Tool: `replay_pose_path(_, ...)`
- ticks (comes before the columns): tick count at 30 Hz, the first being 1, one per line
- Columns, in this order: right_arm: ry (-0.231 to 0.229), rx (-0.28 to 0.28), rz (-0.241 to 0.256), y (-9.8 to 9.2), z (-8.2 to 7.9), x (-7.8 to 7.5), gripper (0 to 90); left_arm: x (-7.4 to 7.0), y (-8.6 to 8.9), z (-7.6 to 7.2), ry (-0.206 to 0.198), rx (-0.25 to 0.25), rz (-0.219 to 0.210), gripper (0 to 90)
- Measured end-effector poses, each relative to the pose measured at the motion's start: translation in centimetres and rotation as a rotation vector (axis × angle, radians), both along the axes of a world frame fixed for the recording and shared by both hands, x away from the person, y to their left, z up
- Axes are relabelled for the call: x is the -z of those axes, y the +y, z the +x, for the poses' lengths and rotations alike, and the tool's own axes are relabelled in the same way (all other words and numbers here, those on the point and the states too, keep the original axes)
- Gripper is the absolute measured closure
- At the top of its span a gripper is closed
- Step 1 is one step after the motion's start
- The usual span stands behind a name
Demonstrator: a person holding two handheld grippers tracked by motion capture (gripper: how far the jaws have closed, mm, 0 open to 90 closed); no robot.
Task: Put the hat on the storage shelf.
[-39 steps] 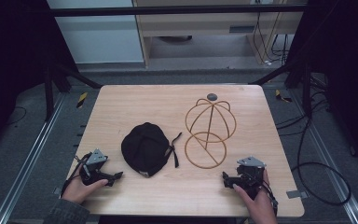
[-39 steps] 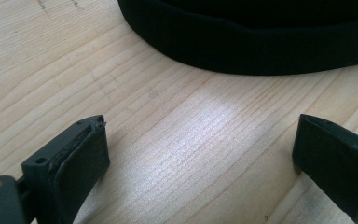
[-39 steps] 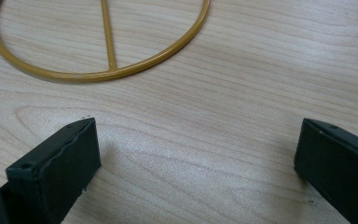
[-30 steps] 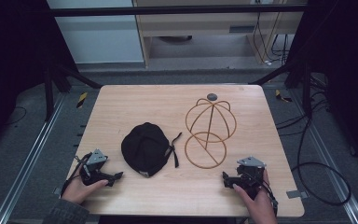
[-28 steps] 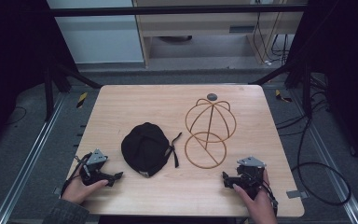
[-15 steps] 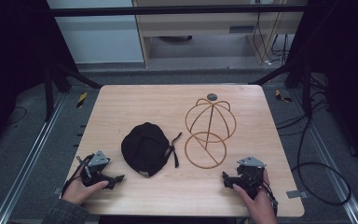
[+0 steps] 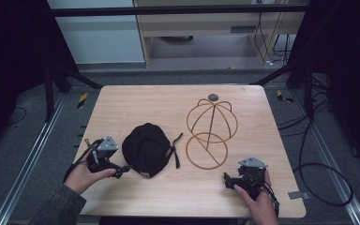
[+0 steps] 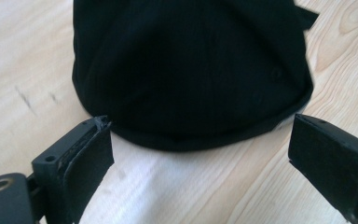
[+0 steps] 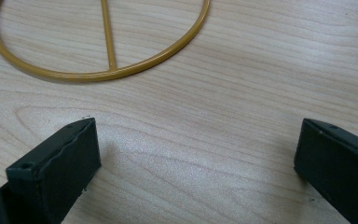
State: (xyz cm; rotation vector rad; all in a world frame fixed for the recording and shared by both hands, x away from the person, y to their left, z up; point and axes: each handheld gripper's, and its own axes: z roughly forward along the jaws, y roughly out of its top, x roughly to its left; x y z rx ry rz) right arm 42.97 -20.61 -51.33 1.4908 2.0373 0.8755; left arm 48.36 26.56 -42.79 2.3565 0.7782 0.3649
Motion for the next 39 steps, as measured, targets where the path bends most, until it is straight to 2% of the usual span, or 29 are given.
replay_pose_path(4, -0.001, -0.001, -0.001, 0.0, 0.0, 0.0, 0.4, -1.4, -1.4, 0.7, -0.015, 0.030, 0.044, 5.7)
replay_pose_path(9, -0.001, -0.002, -0.002, 0.0, 0.0, 0.0, 0.4, -3.9, -3.6, 1.5, -0.067, 0.072, 0.113, 5.7)
replay_pose_path(11, 0.002, 0.001, -0.001, 0.0, 0.0, 0.0, 0.4, -4.4, -4.3, 1.9, -0.081, 0.074, 0.111, 5.7)
replay_pose_path(14, 0.001, 0.000, -0.001, 0.0, 0.0, 0.0, 0.4, -4.8, -5.1, 2.6, -0.081, 0.073, 0.117, 6.1)
replay_pose_path(16, 0.001, 0.000, -0.002, 0.0, 0.0, 0.0, 0.3, -5.2, -5.8, 3.1, -0.077, 0.083, 0.146, 6.1)
replay_pose_path(18, 0.001, 0.000, -0.001, 0.0, 0.0, 0.0, 0.4, -5.4, -6.2, 3.5, -0.062, 0.089, 0.148, 6.4)
replay_pose_path(22, 0.002, 0.002, -0.001, 0.0, 0.0, 0.0, 0.4, -5.9, -7.1, 4.2, -0.053, 0.096, 0.192, 6.9)
replay_pose_path(27, 0.002, 0.002, -0.001, 0.0, 0.0, 0.0, 0.3, -6.7, -8.1, 4.6, -0.046, 0.111, 0.233, 8.0)
replay_pose_path(31, 0.002, 0.001, -0.001, 0.0, 0.0, 0.0, 0.4, -6.9, -8.6, 4.7, -0.046, 0.127, 0.249, 8.6)
replay_pose_path(33, 0.002, 0.001, -0.001, 0.0, 0.0, 0.0, 0.4, -6.9, -8.7, 4.7, -0.051, 0.130, 0.284, 8.7)
replay_pose_path(39, 0.001, -0.001, -0.002, 0.0, 0.0, 0.0, 0.4, -6.8, -9.0, 4.8, -0.027, 0.135, 0.297, 10.7)
